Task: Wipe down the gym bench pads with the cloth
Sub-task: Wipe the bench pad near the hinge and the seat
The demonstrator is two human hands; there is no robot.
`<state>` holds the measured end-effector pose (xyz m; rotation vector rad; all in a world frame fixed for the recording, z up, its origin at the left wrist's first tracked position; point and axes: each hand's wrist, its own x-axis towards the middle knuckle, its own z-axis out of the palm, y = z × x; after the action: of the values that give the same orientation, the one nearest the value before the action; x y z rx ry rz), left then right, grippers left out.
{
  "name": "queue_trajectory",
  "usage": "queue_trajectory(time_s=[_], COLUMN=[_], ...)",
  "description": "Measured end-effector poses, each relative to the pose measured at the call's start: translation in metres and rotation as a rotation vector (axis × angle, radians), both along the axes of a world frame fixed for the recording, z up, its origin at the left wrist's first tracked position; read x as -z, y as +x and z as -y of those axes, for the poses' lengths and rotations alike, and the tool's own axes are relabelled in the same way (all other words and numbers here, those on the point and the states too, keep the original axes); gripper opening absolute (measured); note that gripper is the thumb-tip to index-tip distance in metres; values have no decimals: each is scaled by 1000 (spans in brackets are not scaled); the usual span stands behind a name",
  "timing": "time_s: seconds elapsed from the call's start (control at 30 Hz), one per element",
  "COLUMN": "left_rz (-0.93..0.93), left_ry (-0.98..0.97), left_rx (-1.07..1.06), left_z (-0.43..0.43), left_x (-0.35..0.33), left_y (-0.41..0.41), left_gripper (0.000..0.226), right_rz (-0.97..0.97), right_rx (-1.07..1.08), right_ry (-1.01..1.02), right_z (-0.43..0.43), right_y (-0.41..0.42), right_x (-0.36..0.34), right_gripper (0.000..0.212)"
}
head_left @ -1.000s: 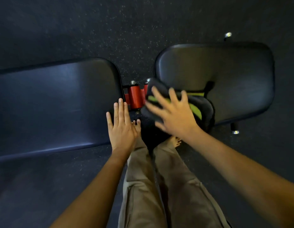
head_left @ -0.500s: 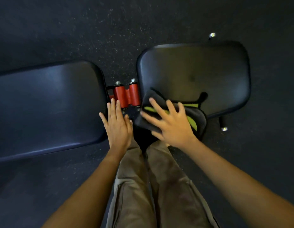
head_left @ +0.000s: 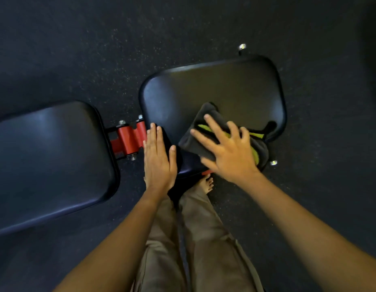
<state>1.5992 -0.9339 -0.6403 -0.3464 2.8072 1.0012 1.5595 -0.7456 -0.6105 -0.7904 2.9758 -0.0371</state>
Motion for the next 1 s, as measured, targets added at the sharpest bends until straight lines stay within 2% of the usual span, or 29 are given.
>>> queue_trajectory(time_s=[0.03,0.13,0.2,0.27,0.33,0.4,0.47,0.57,0.63,0.73,0.87,1.0], left_rz=[-2,-2,1,-11,-40,-54,-54,-55,-61,-71,-76,-86], left_ry=[-12,-53,-62,-56,-51,-59,-70,-74,-81,-94,-128,-132], left_rx=[4,20,20,22,34,39,25,33,55,83,99,162], left_z=[-1,-2,-8,-13,-17,-19,-22,-27,-32,-38,-44,-64], left_x=[0,0,1,1,0,0,-1,-3,-4,-2,-1,-4], left_y=[0,0,-3,-7,-12,-18,-27,-39,-47,-56,-69,-85], left_gripper=[60,61,62,63,63,63,61,60,61,60,60,60], right_rz=[-8,44,39,31,21,11,17,82,54,77,83,168], right_rx=[80,603,753,592,212,-1,111,577,716,590,303,345], right_ry=[7,-31,-34,-44,-35,-3,23,-48,-55,-44,-80,-95], right_z=[-15,-25,-3,26,40,31,13,-18,-21,0,14,4], right_y=[-10,-31,-28,-19,-17,-44,-76,-91,-72,-42,-84,-148], right_x=[0,-2,-4,-5,-3,0,0,-2,-3,-4,0,-3], right_gripper=[68,63,65,68,70,71,70,64,65,71,68,62])
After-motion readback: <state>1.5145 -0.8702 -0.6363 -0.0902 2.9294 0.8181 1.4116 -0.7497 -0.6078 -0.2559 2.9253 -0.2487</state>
